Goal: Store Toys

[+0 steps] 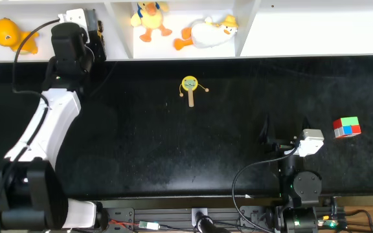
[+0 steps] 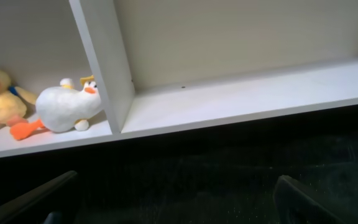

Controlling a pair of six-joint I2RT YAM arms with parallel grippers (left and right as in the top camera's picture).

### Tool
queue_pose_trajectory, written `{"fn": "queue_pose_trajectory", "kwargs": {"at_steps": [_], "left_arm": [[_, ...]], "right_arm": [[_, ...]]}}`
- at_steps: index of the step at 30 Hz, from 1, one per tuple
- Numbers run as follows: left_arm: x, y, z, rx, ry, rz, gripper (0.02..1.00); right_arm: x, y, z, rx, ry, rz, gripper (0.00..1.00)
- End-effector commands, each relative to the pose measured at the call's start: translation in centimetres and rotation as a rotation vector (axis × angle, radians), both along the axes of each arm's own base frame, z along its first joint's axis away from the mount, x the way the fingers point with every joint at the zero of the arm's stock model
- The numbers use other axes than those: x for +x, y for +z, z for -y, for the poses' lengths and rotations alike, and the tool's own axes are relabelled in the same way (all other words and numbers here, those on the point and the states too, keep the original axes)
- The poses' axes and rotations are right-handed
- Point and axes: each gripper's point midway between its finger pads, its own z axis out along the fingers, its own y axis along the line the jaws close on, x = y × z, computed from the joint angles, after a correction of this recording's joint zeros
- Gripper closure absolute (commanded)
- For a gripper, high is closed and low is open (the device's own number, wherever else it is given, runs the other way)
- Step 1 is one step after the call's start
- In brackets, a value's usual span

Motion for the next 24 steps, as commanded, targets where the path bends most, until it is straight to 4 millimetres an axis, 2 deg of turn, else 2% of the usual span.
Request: {"fn": "queue_pose_trajectory", "kwargs": {"at_steps": [1, 5, 6, 7, 8, 9, 10, 18, 24], "left_arm": [[1.1, 0.5, 0.3, 0.010, -0.019, 0.020, 0.844], [1.2, 0.0, 0.3, 0.010, -0.019, 0.009, 0.840], [1.1, -0.2, 0.4, 0.009, -0.022, 0.005, 0.803], [1.1, -0.2, 0.5, 0.007, -0.025, 0.005, 0.715], [1.2, -0.2, 0.5, 0.007, -0.026, 0.005, 0.568], [1.2, -0.1, 0.5, 0.007, -0.025, 0.006, 0.071], [1.2, -0.1, 0.5, 0.007, -0.025, 0.006, 0.020], [0.7, -0.5, 1.0, -0.008, -0.054, -0.021, 0.020], [-1.7, 0.0, 0.9, -0.001, -0.050, -0.087, 0.020]], "right_arm": [[0.0, -0.4, 0.1, 0.004, -0.006, -0.002, 0.005], [0.0, -0.4, 0.1, 0.004, -0.006, -0.002, 0.005], [0.0, -0.4, 0.1, 0.004, -0.006, -0.002, 0.005], [0.0, -0.4, 0.1, 0.004, -0.006, -0.002, 0.005], [0.0, -0.4, 0.1, 0.004, -0.006, -0.001, 0.007], [0.0, -0.4, 0.1, 0.004, -0.006, -0.002, 0.005], [0.0, -0.4, 0.1, 0.004, -0.006, -0.002, 0.005], [0.0, -0.4, 0.1, 0.004, -0.006, -0.002, 0.007], [0.0, -0.4, 0.1, 0.004, -0.006, -0.002, 0.007]]}}
